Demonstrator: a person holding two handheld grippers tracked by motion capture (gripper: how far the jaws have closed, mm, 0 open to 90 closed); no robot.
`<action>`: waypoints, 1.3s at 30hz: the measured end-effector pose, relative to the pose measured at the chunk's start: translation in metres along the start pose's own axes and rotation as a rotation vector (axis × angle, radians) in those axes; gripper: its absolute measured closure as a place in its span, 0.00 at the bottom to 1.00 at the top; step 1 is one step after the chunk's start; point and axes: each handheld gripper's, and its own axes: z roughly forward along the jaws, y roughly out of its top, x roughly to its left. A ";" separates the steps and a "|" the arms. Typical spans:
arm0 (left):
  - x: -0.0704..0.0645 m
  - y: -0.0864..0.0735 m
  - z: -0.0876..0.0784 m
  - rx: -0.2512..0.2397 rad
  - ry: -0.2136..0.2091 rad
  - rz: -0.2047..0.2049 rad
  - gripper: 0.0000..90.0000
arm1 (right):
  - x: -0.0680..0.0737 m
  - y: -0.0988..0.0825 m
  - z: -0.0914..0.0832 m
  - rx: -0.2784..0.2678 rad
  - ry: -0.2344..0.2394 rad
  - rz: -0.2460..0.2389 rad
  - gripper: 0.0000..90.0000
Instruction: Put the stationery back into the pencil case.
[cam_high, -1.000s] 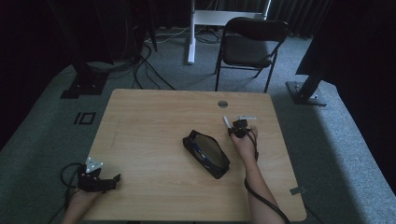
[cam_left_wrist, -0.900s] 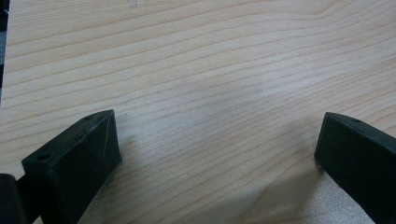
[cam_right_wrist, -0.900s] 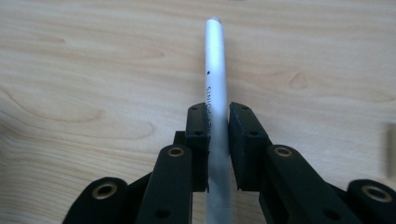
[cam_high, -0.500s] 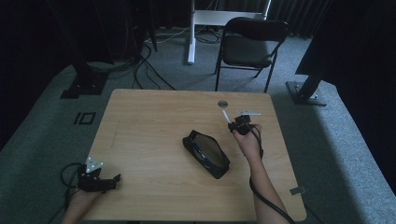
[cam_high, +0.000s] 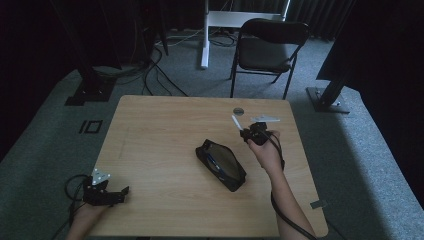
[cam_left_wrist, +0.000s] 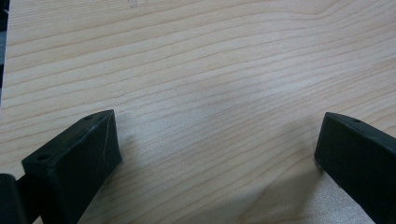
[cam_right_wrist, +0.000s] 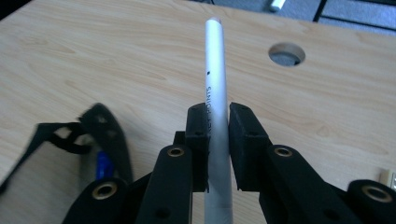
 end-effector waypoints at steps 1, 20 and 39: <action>0.000 0.000 0.000 0.000 0.000 0.000 0.00 | 0.003 0.001 -0.003 -0.004 0.006 -0.002 0.87; 0.000 0.000 0.000 0.000 0.000 0.000 0.00 | 0.048 0.006 -0.024 -0.019 0.127 -0.088 0.87; 0.000 0.000 0.000 0.000 0.000 0.000 0.00 | 0.069 -0.018 -0.012 0.038 0.189 -0.120 0.87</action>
